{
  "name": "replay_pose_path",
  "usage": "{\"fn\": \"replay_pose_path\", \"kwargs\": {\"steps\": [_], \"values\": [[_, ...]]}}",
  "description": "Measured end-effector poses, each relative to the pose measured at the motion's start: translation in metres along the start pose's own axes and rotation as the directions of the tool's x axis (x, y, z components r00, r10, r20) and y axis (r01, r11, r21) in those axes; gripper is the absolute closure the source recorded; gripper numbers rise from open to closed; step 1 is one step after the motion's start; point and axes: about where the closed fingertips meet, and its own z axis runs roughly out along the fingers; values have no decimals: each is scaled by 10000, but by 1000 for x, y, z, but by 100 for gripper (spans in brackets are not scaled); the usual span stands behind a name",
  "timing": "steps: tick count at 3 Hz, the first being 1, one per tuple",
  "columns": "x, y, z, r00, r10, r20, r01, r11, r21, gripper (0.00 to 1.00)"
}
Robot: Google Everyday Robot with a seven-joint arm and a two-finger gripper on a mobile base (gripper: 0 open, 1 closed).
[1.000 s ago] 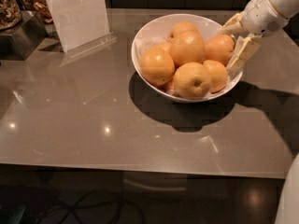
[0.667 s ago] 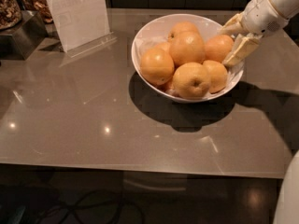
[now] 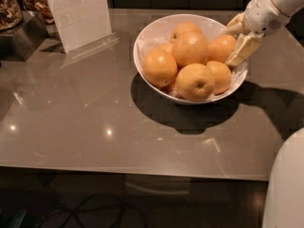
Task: Pick orange from white bowl
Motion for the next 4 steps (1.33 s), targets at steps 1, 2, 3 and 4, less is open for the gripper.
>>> {"fn": "replay_pose_path", "kwargs": {"steps": [1,2,3,4], "values": [[4,-3,2,9997,114,222,-117,9998,140,25],[9,-4,10,9972,290,692,-310,9992,272,5],[8,-3,8,9972,290,692,-310,9992,272,20],[7,-3,8,9972,290,693,-310,9992,272,44]]}}
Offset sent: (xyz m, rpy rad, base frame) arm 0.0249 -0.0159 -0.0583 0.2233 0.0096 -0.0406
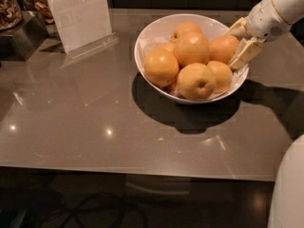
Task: Pick orange from white bowl
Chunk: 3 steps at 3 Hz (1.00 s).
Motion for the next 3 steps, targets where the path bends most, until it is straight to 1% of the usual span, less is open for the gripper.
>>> {"fn": "replay_pose_path", "kwargs": {"steps": [1,2,3], "values": [[4,1,6,9996,42,281,-44,10000,50,67],[2,3,5,9996,43,284,-45,10000,50,90],[1,2,4,9994,100,320,-104,9999,116,100]]}}
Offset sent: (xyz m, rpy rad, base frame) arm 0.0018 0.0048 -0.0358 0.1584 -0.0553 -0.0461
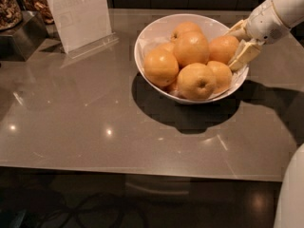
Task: Pick orange from white bowl
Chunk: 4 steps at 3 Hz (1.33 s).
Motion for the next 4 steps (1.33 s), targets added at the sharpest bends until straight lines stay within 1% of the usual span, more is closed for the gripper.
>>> {"fn": "replay_pose_path", "kwargs": {"steps": [1,2,3,4], "values": [[-16,-1,-17,9991,375,192,-389,9963,772,100],[-37,4,-45,9959,723,543,-816,9776,1940,100],[-52,13,-66,9935,875,733,-1043,9568,2712,100],[-59,23,-78,9898,1050,964,-1302,9413,3115,100]]}}
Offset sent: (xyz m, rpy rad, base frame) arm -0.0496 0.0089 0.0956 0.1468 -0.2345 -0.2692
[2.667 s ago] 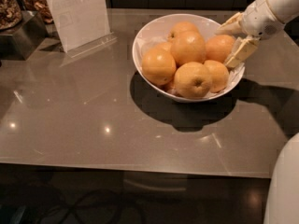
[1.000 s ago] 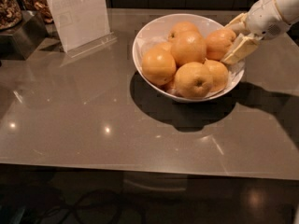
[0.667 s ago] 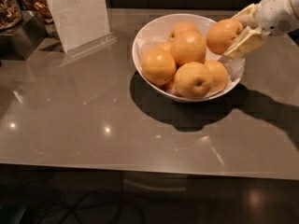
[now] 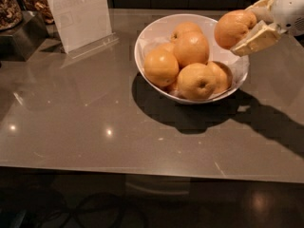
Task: Pick orange from white bowl
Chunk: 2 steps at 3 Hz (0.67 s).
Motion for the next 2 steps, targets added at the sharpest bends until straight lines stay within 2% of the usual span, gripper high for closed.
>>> {"fn": "replay_pose_path", "kwargs": {"steps": [1,2], "values": [[-21,24,-30,9993,134,-344,-111,9978,660,100],[-37,47,-49,9978,151,-641,-83,9943,1059,100]]}}
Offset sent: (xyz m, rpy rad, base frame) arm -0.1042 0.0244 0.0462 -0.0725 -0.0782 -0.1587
